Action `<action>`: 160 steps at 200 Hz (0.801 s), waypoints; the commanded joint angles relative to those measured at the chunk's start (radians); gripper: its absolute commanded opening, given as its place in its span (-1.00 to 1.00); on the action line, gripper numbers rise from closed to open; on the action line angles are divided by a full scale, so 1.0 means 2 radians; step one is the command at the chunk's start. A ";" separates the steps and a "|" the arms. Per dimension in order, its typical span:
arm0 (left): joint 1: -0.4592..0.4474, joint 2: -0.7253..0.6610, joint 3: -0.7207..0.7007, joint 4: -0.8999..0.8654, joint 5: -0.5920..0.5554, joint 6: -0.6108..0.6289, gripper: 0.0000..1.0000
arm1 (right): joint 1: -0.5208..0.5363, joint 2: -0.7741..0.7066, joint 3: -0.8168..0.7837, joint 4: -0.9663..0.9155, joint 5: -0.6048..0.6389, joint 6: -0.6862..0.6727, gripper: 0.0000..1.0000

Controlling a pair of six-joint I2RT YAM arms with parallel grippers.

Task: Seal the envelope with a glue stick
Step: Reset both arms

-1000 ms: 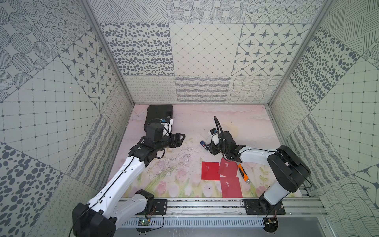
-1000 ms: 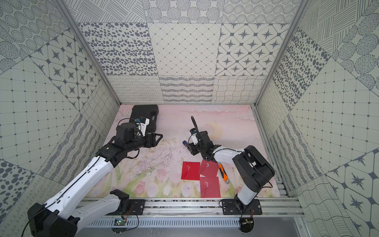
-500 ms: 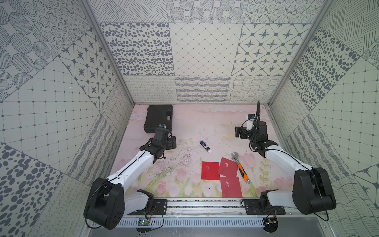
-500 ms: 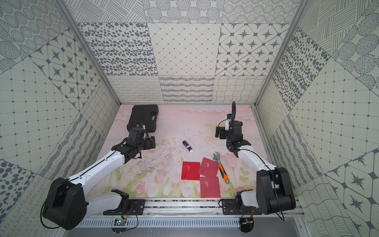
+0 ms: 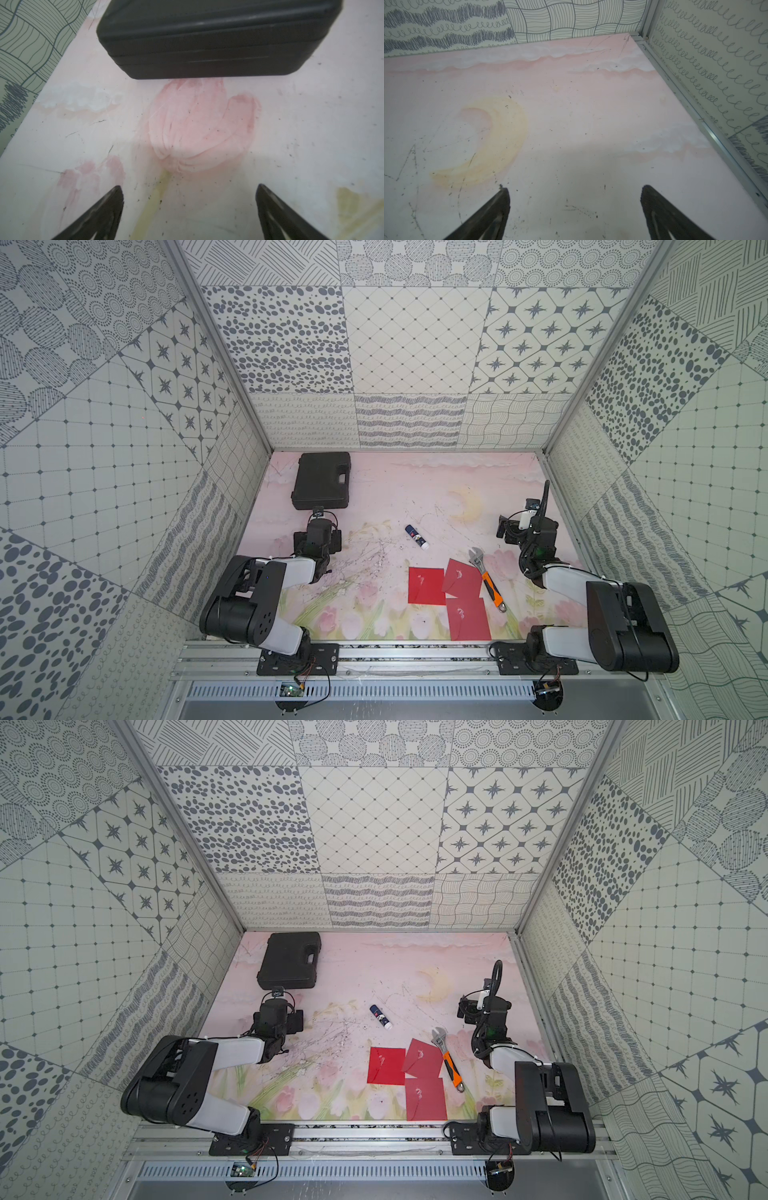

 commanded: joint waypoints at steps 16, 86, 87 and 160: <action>0.044 0.037 -0.021 0.212 0.101 0.022 0.99 | -0.002 0.077 0.005 0.137 -0.047 0.008 0.99; 0.049 0.039 -0.014 0.205 0.121 0.026 0.99 | 0.029 0.099 0.019 0.132 -0.021 -0.025 0.99; 0.049 0.040 -0.015 0.208 0.121 0.026 0.99 | 0.029 0.099 0.019 0.132 -0.021 -0.026 0.98; 0.049 0.038 -0.012 0.203 0.122 0.025 0.99 | 0.029 0.099 0.019 0.132 -0.020 -0.025 0.98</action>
